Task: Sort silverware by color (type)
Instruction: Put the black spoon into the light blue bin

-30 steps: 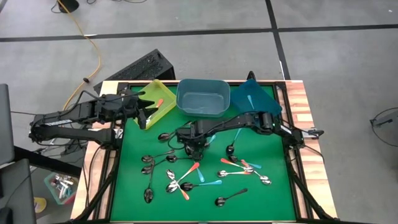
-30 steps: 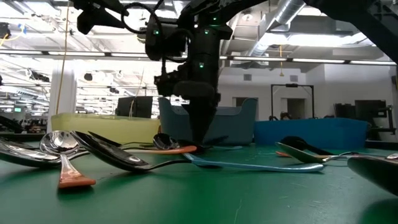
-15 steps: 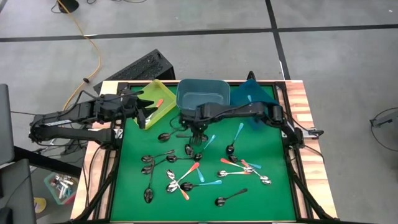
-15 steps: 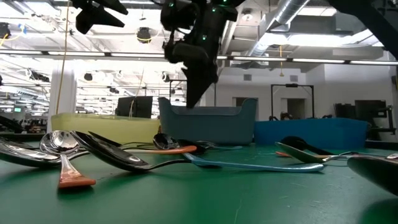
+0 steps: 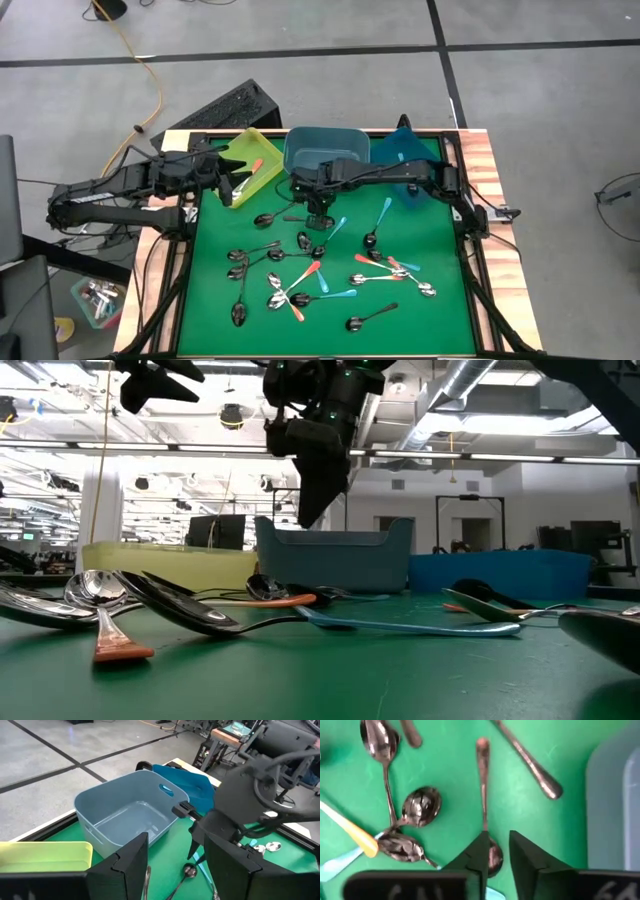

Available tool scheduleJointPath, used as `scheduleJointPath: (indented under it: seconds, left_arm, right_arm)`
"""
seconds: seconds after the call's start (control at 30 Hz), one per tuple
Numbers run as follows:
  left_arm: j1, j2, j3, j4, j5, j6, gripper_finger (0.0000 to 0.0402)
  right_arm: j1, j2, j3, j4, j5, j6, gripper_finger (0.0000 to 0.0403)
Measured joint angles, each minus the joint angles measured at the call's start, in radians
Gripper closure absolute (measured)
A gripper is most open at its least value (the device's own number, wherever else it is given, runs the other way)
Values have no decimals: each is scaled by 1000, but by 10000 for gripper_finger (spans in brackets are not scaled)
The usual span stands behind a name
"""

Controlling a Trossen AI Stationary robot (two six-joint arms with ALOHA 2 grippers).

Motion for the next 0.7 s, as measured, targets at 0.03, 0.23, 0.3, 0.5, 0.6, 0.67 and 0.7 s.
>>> scheduleJointPath:
  seconds: [0.03, 0.23, 0.3, 0.5, 0.6, 0.67, 0.7]
  left_arm:
    - [0, 0, 0, 0, 0, 0, 226]
    - [0, 0, 0, 0, 0, 6, 226]
    - [0, 0, 0, 0, 0, 7, 226]
    - [0, 0, 0, 0, -6, 8, 226]
    - [0, 0, 0, 0, -26, 8, 226]
    - [0, 0, 0, -1, -28, 8, 226]
    - [0, 0, 0, -1, -29, 8, 226]
  right_arm:
    - [4, 0, -10, 15, 0, -12, 290]
    - [12, 1, -75, 67, 0, -28, 227]
    - [12, 1, -109, 91, 1, -40, 219]
    - [13, 3, -218, 203, 4, -38, 223]
    - [13, 3, -234, 230, 3, -46, 228]
    - [17, 3, -253, 284, 3, -46, 229]
    - [20, 3, -262, 307, 4, -46, 229]
